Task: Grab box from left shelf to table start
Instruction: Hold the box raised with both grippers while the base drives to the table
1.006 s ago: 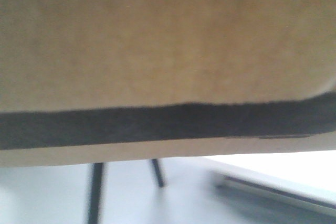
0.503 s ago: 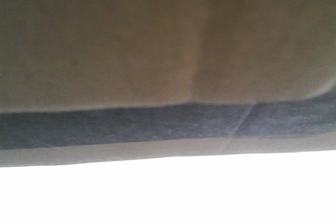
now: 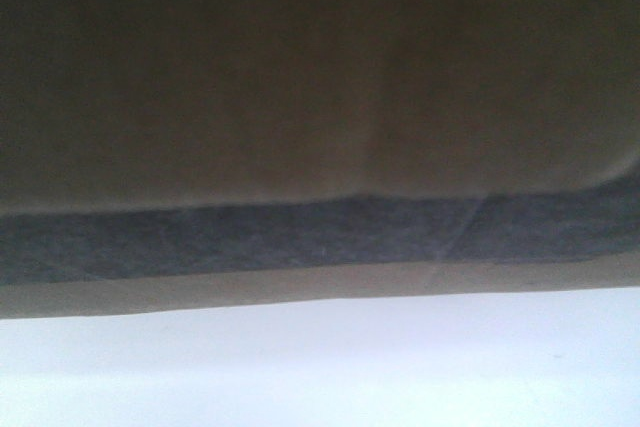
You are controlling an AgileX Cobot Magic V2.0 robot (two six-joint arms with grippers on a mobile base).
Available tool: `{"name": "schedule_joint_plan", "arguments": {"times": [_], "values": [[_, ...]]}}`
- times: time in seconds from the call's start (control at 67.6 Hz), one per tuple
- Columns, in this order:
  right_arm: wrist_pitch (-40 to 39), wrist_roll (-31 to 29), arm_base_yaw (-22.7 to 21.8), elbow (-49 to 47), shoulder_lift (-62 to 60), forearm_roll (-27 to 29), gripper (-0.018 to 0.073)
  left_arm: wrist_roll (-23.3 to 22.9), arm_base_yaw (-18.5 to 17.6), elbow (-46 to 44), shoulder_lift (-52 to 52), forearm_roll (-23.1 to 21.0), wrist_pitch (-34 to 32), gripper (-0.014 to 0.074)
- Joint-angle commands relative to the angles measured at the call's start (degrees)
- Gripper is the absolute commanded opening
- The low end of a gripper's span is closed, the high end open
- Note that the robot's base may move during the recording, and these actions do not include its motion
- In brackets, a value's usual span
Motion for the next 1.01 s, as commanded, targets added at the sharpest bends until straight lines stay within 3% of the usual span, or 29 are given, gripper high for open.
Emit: {"name": "schedule_joint_plan", "arguments": {"times": [0.0, 0.992], "values": [[-7.96, -0.76, -0.26, -1.55, 0.85, -2.85, 0.0059, -0.45, -0.49, -2.03, 0.37, -0.89, -9.89, -0.0092], [-7.96, -0.76, -0.26, -1.55, 0.85, -2.85, 0.0059, -0.45, -0.49, -2.03, 0.37, -0.89, -9.89, -0.0092]]}}
